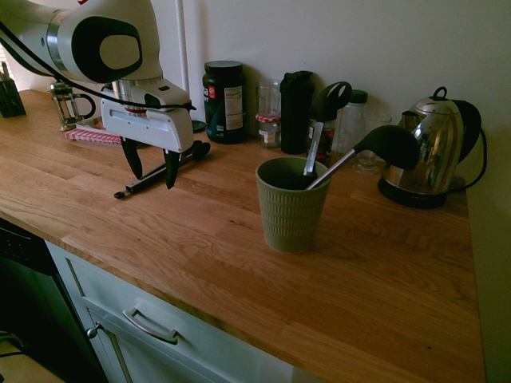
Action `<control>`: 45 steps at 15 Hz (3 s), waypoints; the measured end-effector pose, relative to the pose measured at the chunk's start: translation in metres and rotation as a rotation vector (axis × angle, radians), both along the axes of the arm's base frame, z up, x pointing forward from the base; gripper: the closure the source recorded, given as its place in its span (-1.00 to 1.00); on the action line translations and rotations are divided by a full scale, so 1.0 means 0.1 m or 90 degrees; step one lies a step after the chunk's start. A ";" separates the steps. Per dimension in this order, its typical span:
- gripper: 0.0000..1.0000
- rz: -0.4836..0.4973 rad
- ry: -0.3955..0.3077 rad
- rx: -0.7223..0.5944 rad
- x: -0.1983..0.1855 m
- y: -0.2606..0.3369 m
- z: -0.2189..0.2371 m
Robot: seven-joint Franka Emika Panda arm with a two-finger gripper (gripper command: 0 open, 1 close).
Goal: Put the tongs back in the holder
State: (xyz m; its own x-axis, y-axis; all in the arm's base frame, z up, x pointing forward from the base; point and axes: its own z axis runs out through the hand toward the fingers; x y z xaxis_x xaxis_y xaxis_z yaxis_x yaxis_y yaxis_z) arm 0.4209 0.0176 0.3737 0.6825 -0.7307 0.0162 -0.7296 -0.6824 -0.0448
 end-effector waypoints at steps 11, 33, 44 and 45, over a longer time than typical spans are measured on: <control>-1.00 0.030 -0.025 -0.029 1.14 0.96 0.30; 1.00 0.031 -0.055 -0.015 1.68 1.06 -0.28; 1.00 0.024 -0.054 -0.013 1.69 1.00 -0.34; 1.00 0.021 -0.059 -0.011 1.68 0.99 -0.35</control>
